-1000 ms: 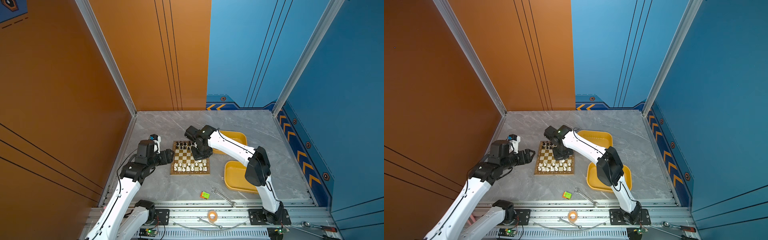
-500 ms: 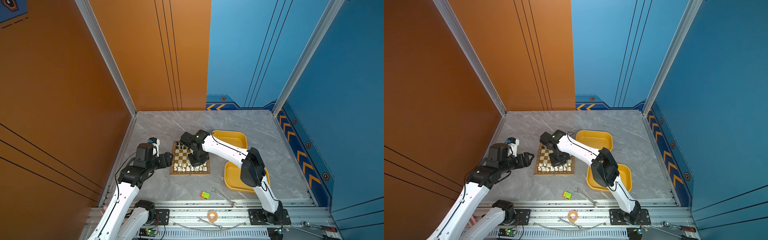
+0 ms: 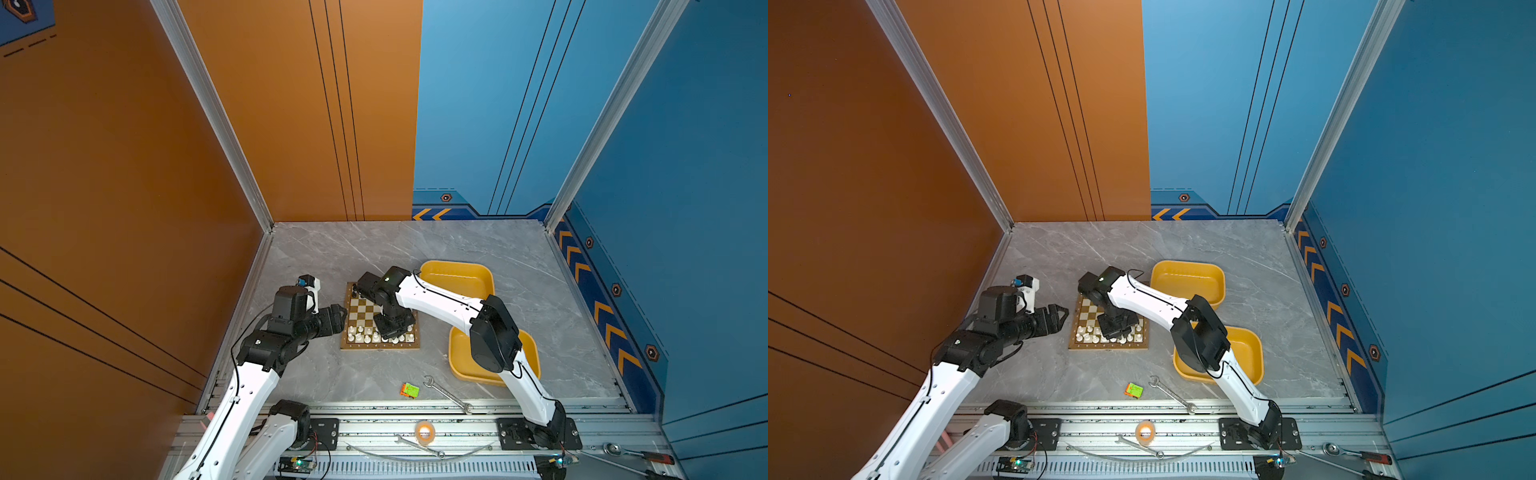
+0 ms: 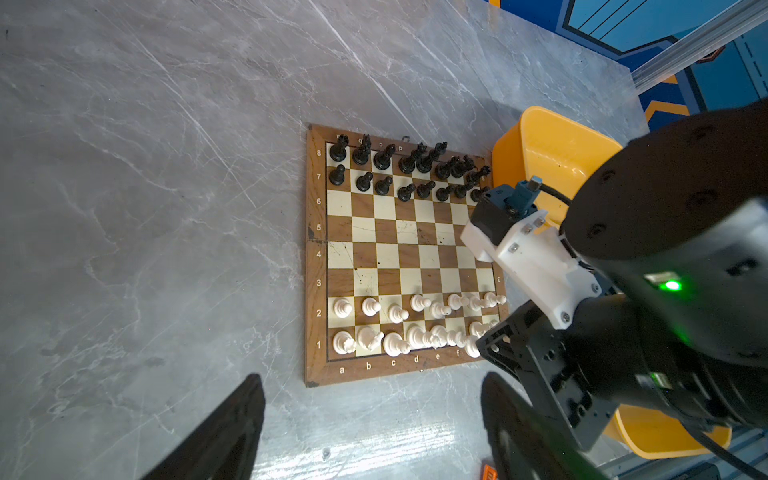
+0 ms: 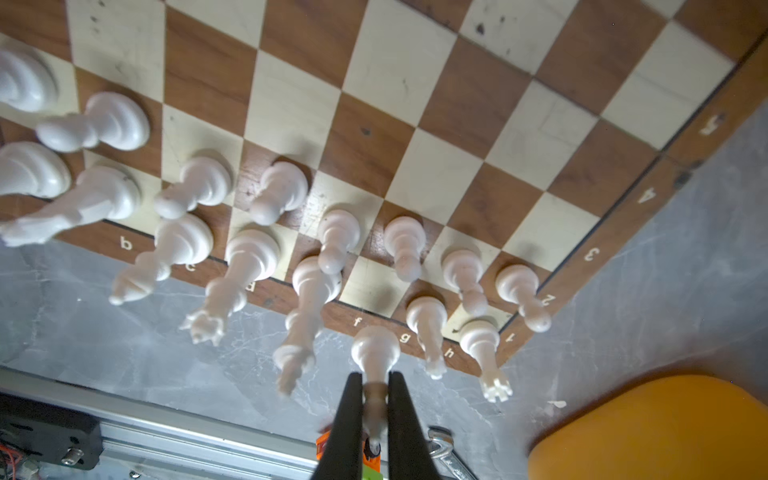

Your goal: Set up the chess pieces on the board

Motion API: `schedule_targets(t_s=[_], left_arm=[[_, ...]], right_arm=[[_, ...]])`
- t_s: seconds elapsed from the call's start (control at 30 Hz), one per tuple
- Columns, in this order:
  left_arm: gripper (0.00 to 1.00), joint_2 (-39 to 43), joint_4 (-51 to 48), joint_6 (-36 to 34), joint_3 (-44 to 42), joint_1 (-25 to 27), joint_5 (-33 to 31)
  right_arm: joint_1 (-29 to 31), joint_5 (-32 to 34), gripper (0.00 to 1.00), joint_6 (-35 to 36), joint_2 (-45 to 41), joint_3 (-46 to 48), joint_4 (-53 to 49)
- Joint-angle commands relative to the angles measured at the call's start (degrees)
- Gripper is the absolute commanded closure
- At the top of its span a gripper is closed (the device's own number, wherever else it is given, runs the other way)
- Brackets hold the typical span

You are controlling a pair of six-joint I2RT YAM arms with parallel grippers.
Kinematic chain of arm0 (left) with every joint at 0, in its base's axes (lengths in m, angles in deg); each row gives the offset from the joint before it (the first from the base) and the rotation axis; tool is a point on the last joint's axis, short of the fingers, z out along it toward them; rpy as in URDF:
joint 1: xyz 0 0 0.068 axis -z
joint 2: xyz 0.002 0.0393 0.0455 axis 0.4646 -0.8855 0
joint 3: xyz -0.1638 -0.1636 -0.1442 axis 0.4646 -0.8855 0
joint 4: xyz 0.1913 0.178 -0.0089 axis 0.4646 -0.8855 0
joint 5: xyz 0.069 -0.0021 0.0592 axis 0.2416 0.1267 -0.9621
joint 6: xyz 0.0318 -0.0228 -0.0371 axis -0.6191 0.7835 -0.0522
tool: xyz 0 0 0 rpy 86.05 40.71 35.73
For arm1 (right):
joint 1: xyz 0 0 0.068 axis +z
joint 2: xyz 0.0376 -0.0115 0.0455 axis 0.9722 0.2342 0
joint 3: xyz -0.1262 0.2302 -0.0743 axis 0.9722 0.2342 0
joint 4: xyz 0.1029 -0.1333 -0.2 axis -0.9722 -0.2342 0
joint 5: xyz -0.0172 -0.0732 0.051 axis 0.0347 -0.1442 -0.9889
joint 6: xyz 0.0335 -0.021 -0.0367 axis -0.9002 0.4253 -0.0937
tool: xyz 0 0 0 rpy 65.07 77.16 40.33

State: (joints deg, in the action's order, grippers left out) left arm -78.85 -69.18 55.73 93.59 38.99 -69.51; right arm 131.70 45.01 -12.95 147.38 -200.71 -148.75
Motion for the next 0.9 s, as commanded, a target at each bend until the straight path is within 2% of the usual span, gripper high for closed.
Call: schedule_targets(t_s=[0.0, 0.87], left_arm=[[0.17, -0.09, -1.46, -0.86, 1.46, 0.36, -1.04], [0.17, -1.55, -1.74, -2.08, 3.11, 1.25, -2.16]], right_arm=[[0.15, 0.13, 1.00, 1.03, 1.45, -1.38, -0.05], [-1.39, 0.37, 1.00, 1.03, 4.22, -3.83, 0.78]])
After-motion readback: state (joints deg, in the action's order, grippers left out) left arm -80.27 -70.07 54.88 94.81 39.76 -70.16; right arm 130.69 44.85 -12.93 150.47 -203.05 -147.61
